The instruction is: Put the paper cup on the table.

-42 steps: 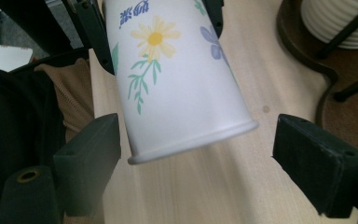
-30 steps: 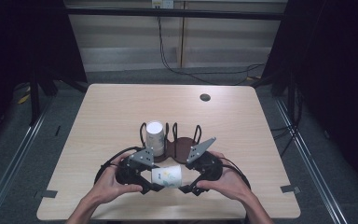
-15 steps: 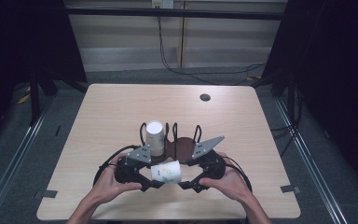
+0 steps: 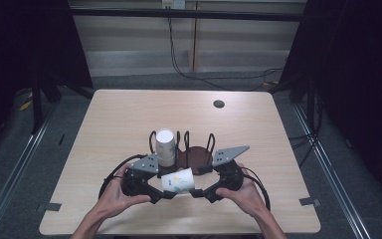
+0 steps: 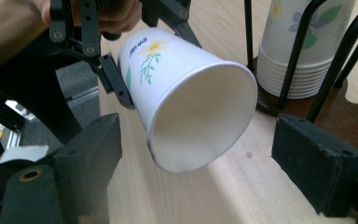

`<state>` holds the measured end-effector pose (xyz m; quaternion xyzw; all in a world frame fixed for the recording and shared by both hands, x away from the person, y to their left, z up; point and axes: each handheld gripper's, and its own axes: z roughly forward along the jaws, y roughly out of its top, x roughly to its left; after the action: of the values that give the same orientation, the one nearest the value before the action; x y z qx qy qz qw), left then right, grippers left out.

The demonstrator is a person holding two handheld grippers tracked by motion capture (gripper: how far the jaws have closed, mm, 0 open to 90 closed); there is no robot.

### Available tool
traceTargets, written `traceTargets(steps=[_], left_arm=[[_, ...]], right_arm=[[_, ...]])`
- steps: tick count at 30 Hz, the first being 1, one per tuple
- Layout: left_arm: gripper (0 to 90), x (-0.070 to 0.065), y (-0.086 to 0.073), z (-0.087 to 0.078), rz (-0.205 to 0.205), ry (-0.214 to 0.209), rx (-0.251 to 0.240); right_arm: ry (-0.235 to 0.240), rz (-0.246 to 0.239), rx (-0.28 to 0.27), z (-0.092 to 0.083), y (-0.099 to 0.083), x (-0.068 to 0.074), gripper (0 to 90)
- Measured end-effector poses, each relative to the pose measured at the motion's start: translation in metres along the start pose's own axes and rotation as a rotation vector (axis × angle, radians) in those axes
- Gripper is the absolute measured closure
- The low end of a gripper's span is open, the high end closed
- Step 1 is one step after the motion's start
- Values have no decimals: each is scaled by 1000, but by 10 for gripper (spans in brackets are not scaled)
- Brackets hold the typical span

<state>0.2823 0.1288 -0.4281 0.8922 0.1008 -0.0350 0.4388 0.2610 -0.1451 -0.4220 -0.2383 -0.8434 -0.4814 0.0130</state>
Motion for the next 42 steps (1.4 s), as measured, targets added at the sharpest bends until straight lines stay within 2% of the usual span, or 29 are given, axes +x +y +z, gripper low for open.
traceTargets(steps=[11, 20, 26, 29, 33, 42], left_arm=[[367, -3, 3, -4, 3, -20, -67], [364, -4, 4, -4, -2, -19, -99], [364, -5, 6, -6, 1, -18, -118], [364, -5, 6, -6, -9, -26, -146], [363, -7, 6, -3, -1, -33, -136], [364, -7, 7, -6, -10, -48, -167]], right_arm=[[20, 5, -61, -2, 1, 1, 136], [59, 24, -163, -5, 0, -1, 136], [63, 26, -197, -6, 0, -1, 134], [65, 29, -208, -7, 1, -2, 134], [89, 40, -225, -7, 0, -3, 142], [93, 38, -214, -3, -1, -4, 138]])
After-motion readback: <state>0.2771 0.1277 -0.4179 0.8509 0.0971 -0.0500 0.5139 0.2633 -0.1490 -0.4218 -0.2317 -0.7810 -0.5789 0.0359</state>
